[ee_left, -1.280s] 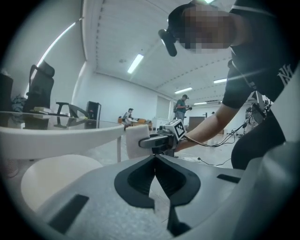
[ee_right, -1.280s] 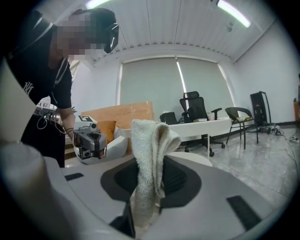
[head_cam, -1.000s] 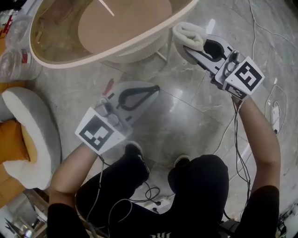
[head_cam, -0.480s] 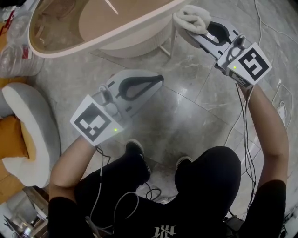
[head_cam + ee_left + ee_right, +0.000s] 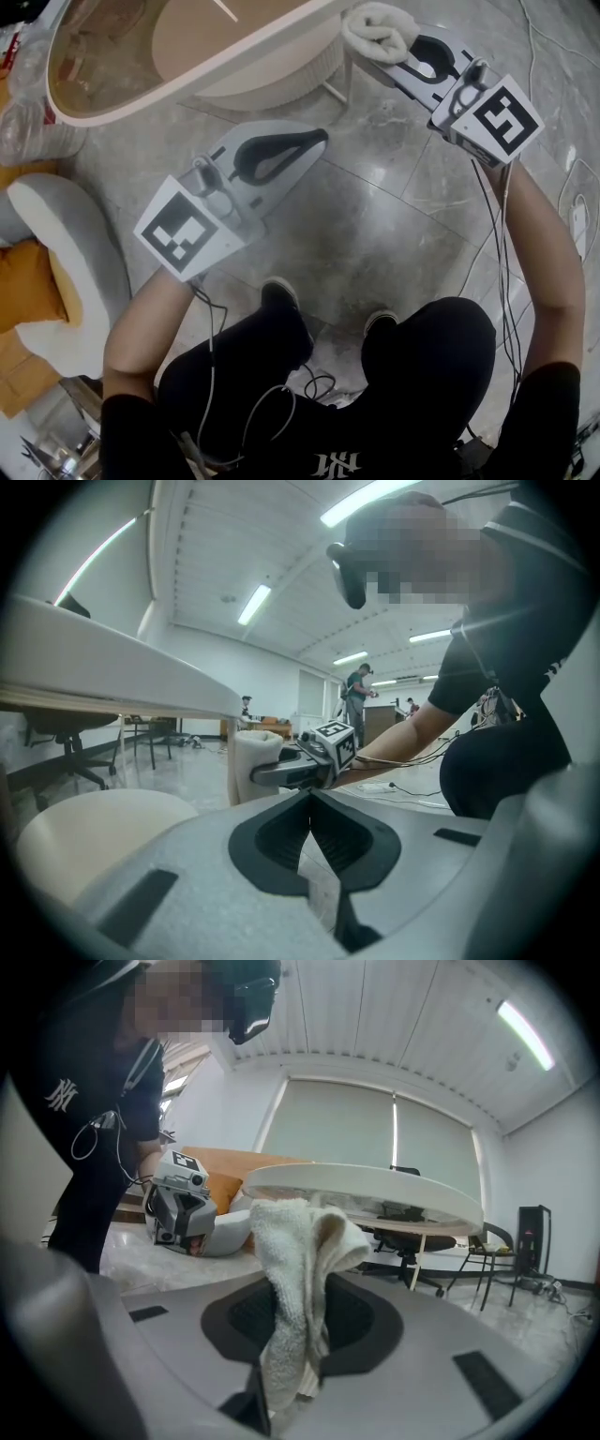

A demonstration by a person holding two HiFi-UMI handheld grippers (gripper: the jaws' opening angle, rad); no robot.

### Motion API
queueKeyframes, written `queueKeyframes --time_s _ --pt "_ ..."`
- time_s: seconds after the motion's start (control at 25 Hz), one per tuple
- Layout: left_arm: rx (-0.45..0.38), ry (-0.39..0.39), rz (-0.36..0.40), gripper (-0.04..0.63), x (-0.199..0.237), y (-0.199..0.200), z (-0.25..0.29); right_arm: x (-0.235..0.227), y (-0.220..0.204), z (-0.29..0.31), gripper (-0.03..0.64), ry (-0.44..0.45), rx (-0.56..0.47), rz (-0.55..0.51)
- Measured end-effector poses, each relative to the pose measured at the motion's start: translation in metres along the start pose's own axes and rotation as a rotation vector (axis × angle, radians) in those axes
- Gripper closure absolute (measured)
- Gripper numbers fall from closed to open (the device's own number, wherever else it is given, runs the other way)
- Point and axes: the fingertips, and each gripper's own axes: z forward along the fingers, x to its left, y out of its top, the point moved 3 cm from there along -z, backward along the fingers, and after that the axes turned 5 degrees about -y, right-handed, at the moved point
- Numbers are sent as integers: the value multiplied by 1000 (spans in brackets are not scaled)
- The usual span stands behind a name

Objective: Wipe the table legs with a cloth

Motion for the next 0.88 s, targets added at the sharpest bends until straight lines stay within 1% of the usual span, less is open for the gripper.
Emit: queueKeyframes --time_s 0.16,0.28,0.52,0.72,0.88 --pt "46 -43 53 591 -4 1 -10 3 -14 4 515 -8 4 20" --pt "67 -44 75 591 -5 -1 -19 7 -27 7 515 -7 4 44" --pt "50 -50 80 591 -5 -20 -22 21 -75 12 515 -33 83 39" --pt "33 -52 85 591 -4 -12 -17 23 -93 12 515 -37 126 54" --pt "50 -61 72 591 -1 -12 -18 24 -111 17 515 -31 173 81"
